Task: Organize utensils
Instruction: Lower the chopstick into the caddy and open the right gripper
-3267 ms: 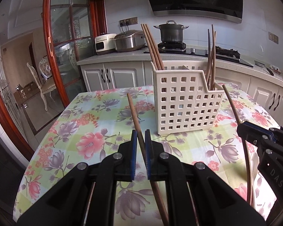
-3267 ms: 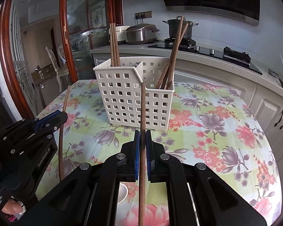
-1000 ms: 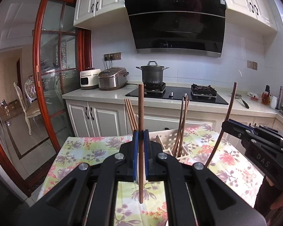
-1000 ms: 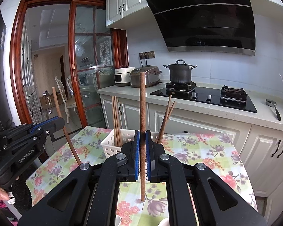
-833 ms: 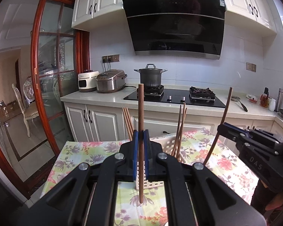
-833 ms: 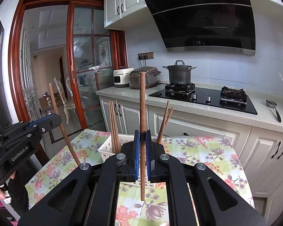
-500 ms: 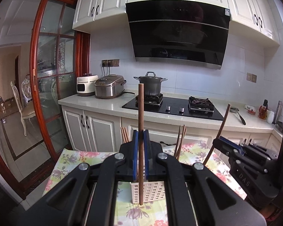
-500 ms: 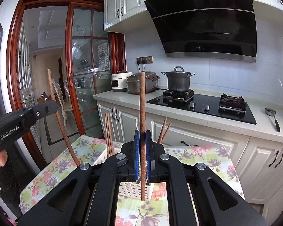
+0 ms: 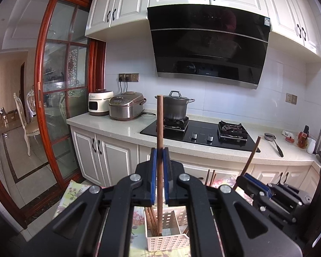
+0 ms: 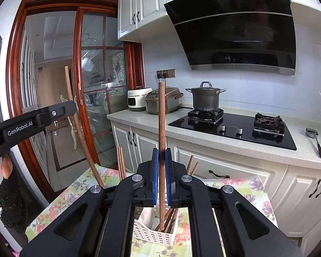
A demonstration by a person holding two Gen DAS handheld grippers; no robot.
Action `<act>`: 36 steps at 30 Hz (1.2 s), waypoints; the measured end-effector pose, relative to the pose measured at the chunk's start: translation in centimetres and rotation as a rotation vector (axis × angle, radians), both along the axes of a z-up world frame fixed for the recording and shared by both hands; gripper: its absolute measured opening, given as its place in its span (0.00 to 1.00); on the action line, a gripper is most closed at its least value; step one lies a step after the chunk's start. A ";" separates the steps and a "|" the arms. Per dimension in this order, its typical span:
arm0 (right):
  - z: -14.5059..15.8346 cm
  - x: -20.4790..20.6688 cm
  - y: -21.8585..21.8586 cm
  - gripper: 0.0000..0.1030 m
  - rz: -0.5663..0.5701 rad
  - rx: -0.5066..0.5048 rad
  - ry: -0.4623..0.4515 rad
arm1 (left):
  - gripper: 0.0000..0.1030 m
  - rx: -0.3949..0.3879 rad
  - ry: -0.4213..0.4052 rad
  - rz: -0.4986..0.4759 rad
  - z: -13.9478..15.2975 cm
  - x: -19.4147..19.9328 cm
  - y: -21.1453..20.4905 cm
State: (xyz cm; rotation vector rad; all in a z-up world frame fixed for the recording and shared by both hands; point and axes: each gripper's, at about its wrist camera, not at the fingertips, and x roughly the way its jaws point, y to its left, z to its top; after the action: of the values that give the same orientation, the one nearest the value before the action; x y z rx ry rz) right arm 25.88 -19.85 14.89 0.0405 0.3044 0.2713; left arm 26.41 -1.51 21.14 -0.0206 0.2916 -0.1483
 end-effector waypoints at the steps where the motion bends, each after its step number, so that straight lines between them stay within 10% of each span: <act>1: -0.2 0.3 0.1 0.06 0.002 0.000 0.004 | 0.06 -0.003 0.006 -0.002 -0.2 0.4 0.0; 17: -5.2 6.5 1.1 0.07 0.062 0.055 0.176 | 0.06 -0.041 0.199 -0.004 -7.5 7.1 1.6; 23: -6.3 7.4 0.8 0.38 0.062 0.069 0.207 | 0.29 -0.017 0.194 0.032 -8.4 7.6 2.3; 36: -6.4 4.8 -1.7 0.38 0.012 0.041 0.174 | 0.84 0.060 0.094 0.158 -9.2 3.6 4.5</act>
State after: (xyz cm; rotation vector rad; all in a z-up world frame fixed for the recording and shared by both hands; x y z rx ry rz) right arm 30.67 -21.60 8.45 0.1026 0.4722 0.2866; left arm 30.01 2.99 11.97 0.0091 0.3872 0.0188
